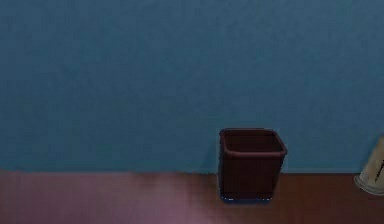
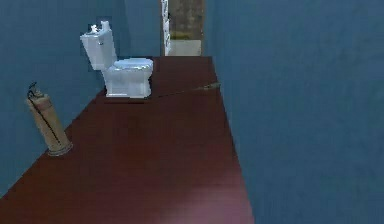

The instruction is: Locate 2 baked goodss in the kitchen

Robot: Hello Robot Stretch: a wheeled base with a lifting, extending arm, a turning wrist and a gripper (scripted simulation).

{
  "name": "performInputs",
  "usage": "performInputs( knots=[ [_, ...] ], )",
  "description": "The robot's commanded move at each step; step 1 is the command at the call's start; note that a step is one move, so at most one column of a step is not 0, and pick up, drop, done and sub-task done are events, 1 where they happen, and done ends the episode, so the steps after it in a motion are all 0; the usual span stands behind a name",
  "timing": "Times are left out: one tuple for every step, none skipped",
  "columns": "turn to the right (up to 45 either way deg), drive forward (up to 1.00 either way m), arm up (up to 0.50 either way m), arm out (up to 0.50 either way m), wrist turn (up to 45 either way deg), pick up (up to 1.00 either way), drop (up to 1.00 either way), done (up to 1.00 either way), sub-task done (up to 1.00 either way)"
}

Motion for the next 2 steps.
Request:
performInputs(
  knots=[
    [-45.0, 0.0, 0.0, 0.0, 0.0, 0.0, 0.0, 0.0, 0.0],
    [-39.0, 0.0, 0.0, 0.0, 0.0, 0.0, 0.0, 0.0, 0.0]
  ],
)
